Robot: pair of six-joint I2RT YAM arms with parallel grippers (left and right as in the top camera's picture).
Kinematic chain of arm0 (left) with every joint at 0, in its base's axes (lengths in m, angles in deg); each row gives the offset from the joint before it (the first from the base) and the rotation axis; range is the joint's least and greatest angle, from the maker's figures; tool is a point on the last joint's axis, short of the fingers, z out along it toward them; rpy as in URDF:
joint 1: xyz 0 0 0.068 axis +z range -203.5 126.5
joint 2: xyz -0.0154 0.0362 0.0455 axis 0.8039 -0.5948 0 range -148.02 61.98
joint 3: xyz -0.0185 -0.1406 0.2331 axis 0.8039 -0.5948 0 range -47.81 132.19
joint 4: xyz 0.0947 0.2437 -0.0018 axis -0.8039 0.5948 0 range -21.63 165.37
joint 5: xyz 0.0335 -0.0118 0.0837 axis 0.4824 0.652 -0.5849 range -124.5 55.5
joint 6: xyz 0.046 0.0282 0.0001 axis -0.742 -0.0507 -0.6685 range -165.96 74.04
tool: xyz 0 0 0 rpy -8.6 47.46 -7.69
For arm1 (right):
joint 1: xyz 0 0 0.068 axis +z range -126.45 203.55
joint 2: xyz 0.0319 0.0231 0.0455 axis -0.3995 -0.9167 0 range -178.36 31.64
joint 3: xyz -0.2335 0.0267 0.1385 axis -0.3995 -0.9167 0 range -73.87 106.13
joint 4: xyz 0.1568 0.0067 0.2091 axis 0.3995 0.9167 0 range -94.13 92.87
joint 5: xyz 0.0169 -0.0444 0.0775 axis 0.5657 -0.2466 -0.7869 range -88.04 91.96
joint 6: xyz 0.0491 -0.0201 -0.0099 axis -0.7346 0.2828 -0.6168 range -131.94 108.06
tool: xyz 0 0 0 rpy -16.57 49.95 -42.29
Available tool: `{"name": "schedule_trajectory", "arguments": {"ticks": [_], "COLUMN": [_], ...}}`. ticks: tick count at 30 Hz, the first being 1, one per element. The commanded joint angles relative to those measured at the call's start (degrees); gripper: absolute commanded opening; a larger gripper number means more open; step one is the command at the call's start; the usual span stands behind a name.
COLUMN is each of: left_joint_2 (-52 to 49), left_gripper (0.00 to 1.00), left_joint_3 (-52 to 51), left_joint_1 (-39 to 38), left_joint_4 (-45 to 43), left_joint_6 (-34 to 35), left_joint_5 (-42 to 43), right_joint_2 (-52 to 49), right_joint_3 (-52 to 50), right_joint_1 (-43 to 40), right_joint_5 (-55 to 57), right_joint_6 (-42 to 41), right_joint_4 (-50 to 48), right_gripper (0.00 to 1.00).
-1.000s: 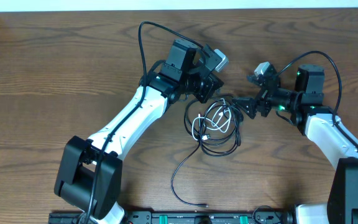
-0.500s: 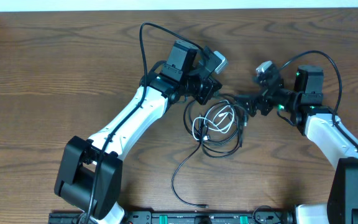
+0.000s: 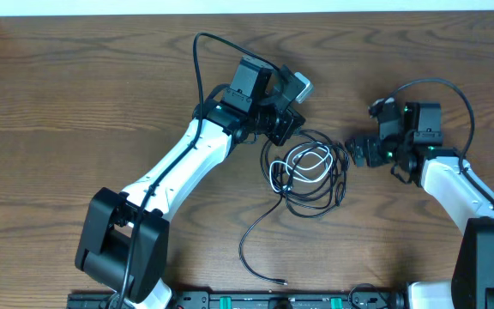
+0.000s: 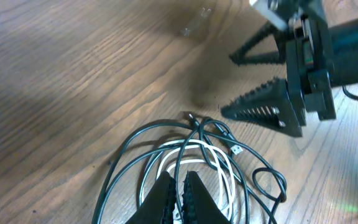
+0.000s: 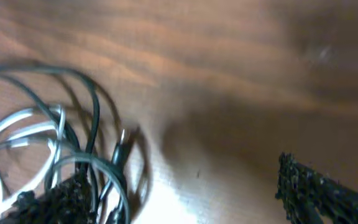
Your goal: Untangle cables
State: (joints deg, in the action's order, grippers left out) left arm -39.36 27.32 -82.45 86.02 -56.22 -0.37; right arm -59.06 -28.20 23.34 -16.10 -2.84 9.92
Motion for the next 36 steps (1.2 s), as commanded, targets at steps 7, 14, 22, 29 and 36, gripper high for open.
{"name": "schedule_trajectory", "arguments": {"ticks": [7,14,22,29,36], "left_joint_2": [1.4,1.4,1.4,1.4,1.4], "left_gripper": [0.17,0.75,0.79,0.80,0.80], "left_joint_3": [0.1,0.1,0.1,-0.2,-1.1], "left_joint_1": [-0.1,-0.1,-0.2,-1.3,-2.0], "left_joint_4": [1.4,2.9,3.1,3.3,3.2], "left_joint_6": [0.0,-0.2,-0.1,-0.2,-0.7], "left_joint_5": [-0.3,-0.3,-0.3,-0.3,-0.3], "right_joint_2": [0.5,0.5,0.5,0.5,0.5], "right_joint_3": [0.2,0.2,0.2,0.2,0.2], "right_joint_1": [0.3,0.3,0.0,-1.7,-3.1], "right_joint_5": [-6.5,-11.2,-10.4,-11.0,-7.7], "right_joint_6": [6.4,6.4,4.7,1.0,1.2], "right_joint_4": [6.8,6.7,5.2,3.1,9.9], "right_gripper": [0.89,0.99,0.99,0.98,0.89]}}
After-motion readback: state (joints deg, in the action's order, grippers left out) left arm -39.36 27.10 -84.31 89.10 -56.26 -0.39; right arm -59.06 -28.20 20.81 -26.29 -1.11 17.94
